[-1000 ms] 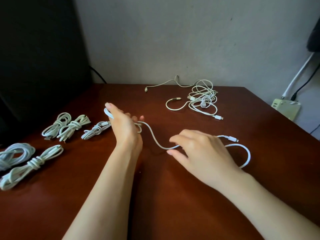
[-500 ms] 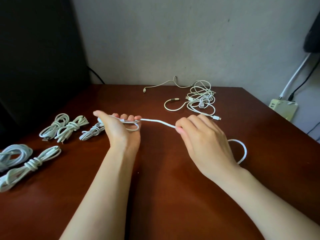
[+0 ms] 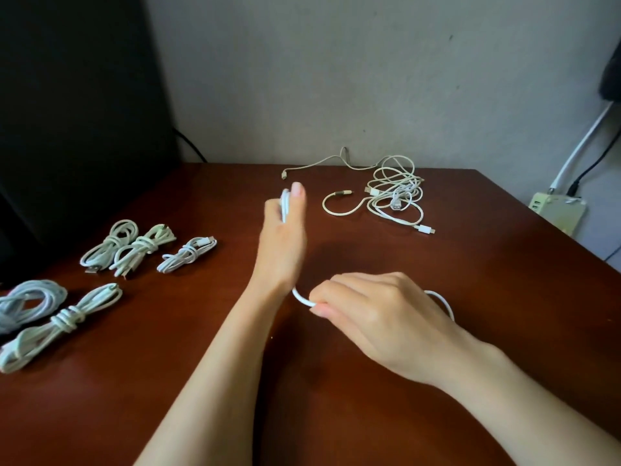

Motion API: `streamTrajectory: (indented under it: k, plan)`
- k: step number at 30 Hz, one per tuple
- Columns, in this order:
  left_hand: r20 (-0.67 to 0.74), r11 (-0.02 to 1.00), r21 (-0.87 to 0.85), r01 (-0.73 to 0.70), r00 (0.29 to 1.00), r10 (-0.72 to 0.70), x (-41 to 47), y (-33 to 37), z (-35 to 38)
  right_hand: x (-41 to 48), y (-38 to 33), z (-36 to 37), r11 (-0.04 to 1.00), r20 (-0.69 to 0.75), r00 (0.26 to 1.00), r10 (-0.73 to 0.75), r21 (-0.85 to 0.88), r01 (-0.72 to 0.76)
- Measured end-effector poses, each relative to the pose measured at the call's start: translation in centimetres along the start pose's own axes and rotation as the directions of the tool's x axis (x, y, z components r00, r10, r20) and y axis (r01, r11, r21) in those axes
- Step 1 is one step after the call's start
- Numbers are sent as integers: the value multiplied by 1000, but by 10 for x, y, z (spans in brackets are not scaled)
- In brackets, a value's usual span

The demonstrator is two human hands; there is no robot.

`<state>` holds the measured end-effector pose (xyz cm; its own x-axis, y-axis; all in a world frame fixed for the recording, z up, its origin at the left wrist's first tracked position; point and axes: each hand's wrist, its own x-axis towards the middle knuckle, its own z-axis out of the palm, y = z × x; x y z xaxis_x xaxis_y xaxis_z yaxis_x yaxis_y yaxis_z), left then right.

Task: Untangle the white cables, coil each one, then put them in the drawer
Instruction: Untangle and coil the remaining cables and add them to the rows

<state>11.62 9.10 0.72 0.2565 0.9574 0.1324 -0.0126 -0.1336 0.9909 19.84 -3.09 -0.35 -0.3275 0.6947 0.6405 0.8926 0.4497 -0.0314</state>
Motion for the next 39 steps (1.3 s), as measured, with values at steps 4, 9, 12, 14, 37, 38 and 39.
streamTrajectory:
  k: [4, 9, 12, 14, 37, 38, 39]
  plan:
    - [343, 964, -94, 249, 917, -204, -3, -2, 2, 1, 6, -8, 994, -154, 986, 62, 99, -47]
    - [734, 904, -53, 425, 630, -254, -18, 1, 2, 1, 17, -16, 985, -324, 931, 167, 88, -146]
    - [822, 866, -48, 498, 512, -249, -21, 1, 5, 0, 22, -19, 976, -359, 908, 217, 98, -195]
    - [853, 828, -60, 558, 459, -247, -21, 1, 6, 0, 26, -19, 966, -363, 895, 259, 103, -237]
    - [923, 857, -29, 515, 343, -175, -25, 1, 2, 1, 33, -18, 823, -364, 751, 551, 386, -417]
    - [925, 855, -32, 518, 339, -171, -25, 2, 1, 2, 33, -18, 776, -332, 722, 608, 443, -449]
    - [924, 857, -33, 515, 342, -170, -25, 2, 1, 3, 33, -19, 731, -296, 696, 654, 484, -481]
